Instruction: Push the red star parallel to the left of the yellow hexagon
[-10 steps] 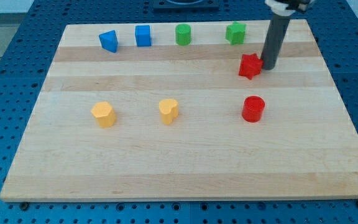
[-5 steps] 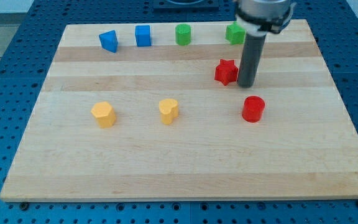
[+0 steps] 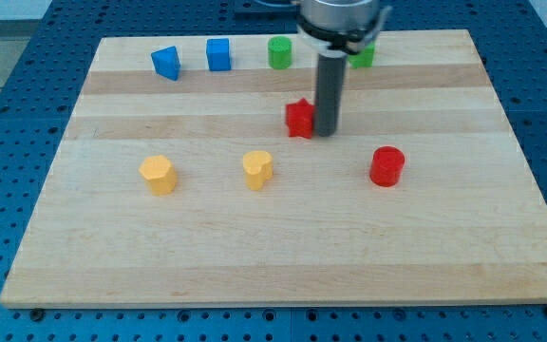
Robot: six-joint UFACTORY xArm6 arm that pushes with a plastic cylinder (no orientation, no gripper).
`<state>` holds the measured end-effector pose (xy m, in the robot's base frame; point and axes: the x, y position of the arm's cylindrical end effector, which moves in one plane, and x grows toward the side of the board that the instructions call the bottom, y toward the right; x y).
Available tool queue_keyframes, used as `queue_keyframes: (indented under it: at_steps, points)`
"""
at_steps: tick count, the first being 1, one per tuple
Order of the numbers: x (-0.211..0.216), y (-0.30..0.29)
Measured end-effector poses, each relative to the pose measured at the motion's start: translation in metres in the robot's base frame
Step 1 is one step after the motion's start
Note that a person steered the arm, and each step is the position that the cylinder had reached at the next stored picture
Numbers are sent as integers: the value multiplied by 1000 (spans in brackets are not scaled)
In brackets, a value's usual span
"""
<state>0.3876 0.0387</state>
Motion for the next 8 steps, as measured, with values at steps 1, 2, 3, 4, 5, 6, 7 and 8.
queue_keyframes:
  at_steps: [1,2,3,4,5,6,7,8]
  points:
    - [-16,-22]
    - [-26,-40]
    - [-58,-56]
    - [-44,-108]
    - [-3,-130]
    - [4,-100]
    - [15,-62]
    - [31,-98]
